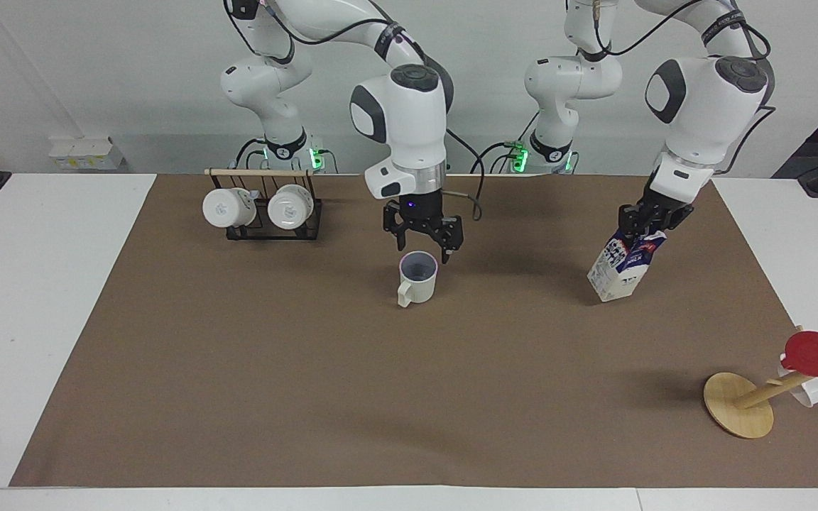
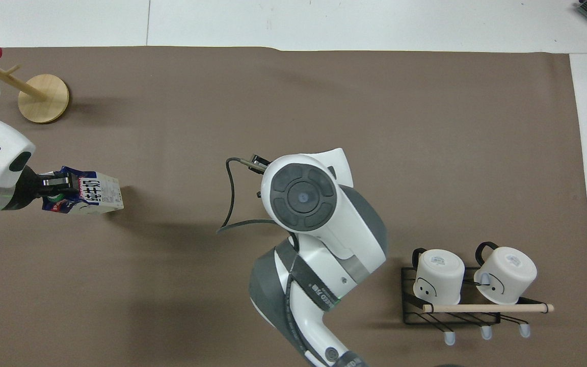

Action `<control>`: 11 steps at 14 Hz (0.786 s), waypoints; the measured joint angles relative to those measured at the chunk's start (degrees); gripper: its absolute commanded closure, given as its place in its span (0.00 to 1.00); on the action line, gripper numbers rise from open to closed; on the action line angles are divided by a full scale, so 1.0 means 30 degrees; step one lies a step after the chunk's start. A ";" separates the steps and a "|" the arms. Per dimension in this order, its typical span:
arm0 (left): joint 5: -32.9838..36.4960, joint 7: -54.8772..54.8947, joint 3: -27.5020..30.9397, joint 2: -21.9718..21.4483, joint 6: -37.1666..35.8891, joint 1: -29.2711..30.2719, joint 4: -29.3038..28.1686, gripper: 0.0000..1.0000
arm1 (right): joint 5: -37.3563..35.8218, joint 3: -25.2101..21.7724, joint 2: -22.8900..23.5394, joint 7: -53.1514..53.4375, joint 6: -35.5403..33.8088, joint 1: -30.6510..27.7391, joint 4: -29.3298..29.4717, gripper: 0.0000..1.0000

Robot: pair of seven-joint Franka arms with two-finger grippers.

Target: Place cup and milk on table

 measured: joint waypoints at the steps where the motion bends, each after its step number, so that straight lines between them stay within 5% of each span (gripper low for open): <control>1: -0.0330 -0.0451 -0.0033 0.0029 -0.0045 -0.0525 0.0021 0.61 | 0.0022 -0.0005 -0.0380 -0.1025 -0.0548 -0.0427 -0.0001 0.00; 7: -0.0709 -0.6103 -0.0202 0.0141 0.0033 -0.6050 0.0155 0.60 | 0.0063 -0.0055 -0.2265 -0.6687 -0.2840 -0.3335 -0.0003 0.00; 11: -0.0709 -0.7559 -0.0207 0.0887 0.1179 -0.7558 0.0150 0.59 | 0.0069 -0.0134 -0.3223 -0.9886 -0.3799 -0.5298 -0.0008 0.00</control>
